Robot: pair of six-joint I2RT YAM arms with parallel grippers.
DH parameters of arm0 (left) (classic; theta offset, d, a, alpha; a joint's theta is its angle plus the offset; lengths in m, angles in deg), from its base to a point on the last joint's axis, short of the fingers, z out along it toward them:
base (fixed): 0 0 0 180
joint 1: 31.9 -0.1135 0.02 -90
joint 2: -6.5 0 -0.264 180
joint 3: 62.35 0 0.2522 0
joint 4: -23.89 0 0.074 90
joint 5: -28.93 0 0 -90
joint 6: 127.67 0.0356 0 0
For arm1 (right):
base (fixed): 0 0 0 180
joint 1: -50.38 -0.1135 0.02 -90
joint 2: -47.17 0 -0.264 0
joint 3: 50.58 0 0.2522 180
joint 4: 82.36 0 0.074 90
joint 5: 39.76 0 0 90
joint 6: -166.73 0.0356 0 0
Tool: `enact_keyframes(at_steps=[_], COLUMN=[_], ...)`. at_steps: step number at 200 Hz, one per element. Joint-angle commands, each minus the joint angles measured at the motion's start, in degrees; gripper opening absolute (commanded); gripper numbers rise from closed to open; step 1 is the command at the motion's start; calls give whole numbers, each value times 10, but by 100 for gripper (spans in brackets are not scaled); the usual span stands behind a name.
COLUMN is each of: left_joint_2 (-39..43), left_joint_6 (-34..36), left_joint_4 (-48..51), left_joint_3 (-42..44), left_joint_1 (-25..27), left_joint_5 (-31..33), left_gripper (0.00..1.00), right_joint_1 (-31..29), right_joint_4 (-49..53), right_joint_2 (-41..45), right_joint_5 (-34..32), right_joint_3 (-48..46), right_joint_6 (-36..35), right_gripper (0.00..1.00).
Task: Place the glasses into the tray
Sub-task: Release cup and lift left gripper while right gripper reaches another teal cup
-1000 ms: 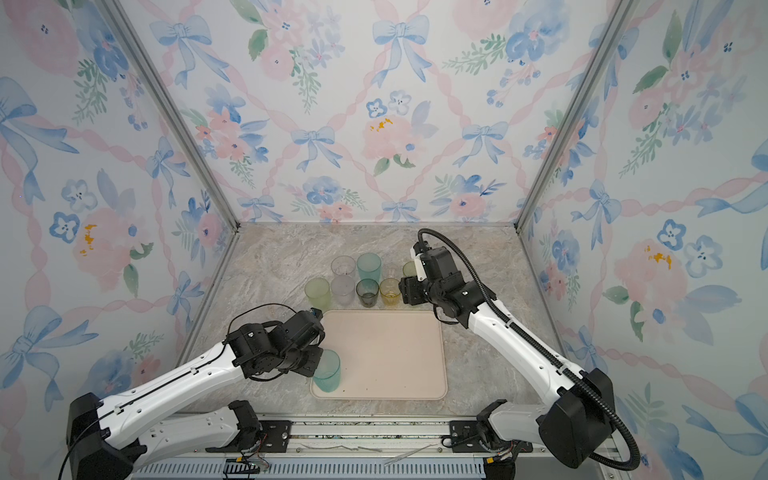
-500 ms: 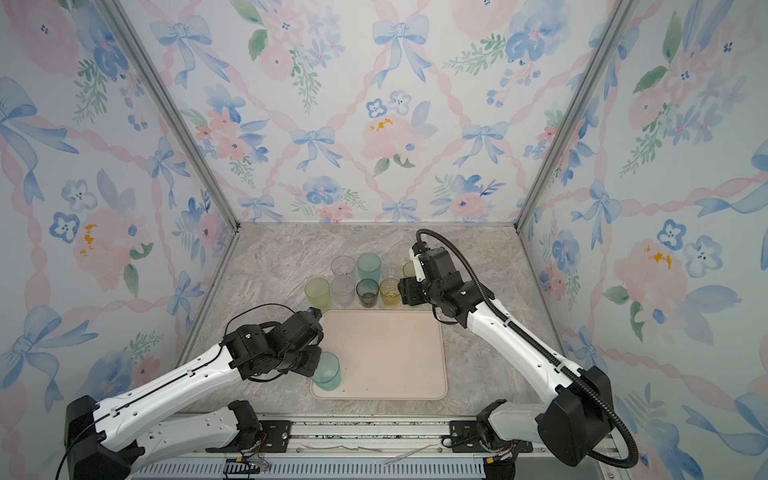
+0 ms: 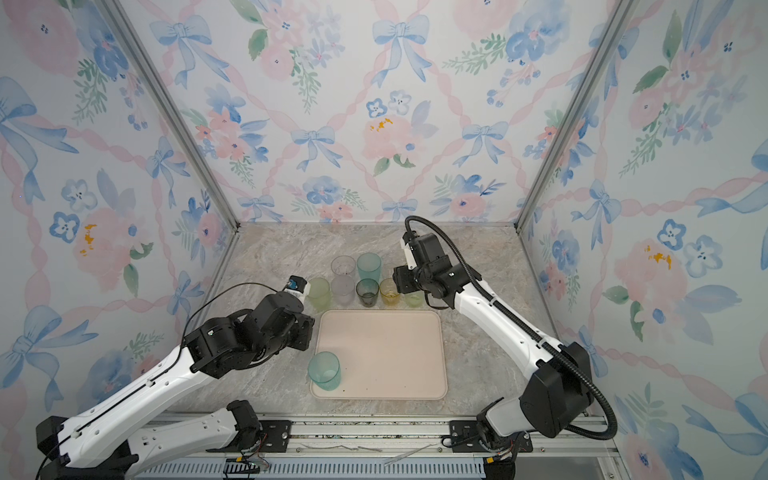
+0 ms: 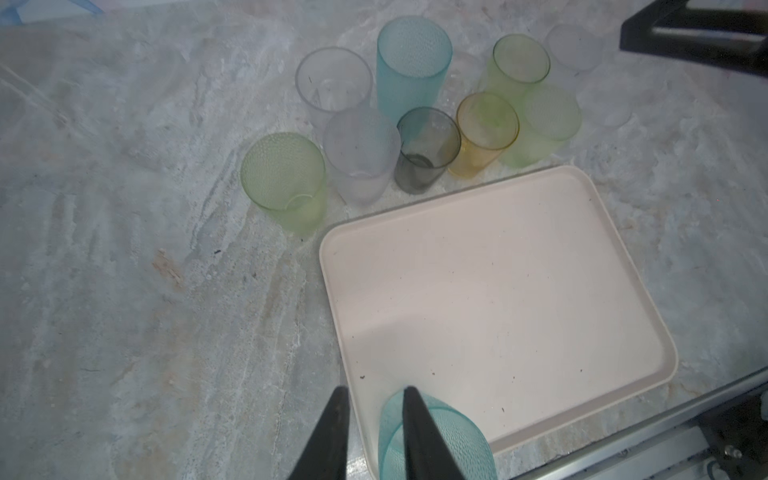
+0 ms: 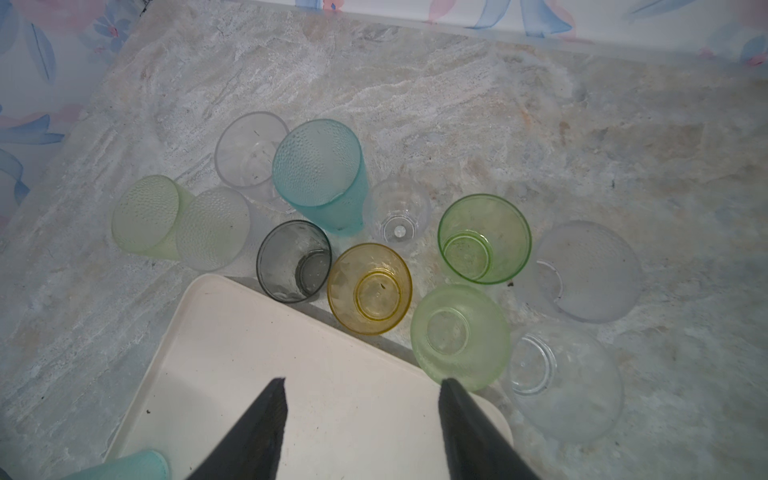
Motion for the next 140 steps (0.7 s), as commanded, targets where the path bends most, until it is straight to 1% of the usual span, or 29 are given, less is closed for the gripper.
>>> enact_keyframes(at_steps=[1,11,15,31,52,64,88,125,140], left_joint_2=[-16,-18,-18,-15,-22,-36,-72,-101,-108], left_joint_6=[79,102,108,124,131,134,136,141,143], left_joint_4=[-68,-109,-126,-193,-255,-270,-289,-324,-328], left_joint_3=[-20,-14,-9,16,44,48,49,58,59], left_joint_1=[-54,-90,-104,-152,-193,-207,-229,-249,-253], left_joint_5=[31,12,4,-31,-74,-84,-105,-144,-151], left_gripper=[26,25,25,25,26,26,26,26,26], right_joint_1=[2,5,5,6,7,7,6,6,5], right_joint_4=[44,61,68,99,137,153,169,185,192], right_joint_2=[-63,-88,-117,-175,-244,-277,-325,-385,-407], right_joint_5=[11,17,18,14,4,0,-8,-17,-19], right_joint_3=[84,125,143,209,284,319,371,437,463], right_joint_6=[-20,-23,-25,-33,-44,-47,-51,-50,-51], right_gripper=[56,51,50,46,42,38,37,32,31])
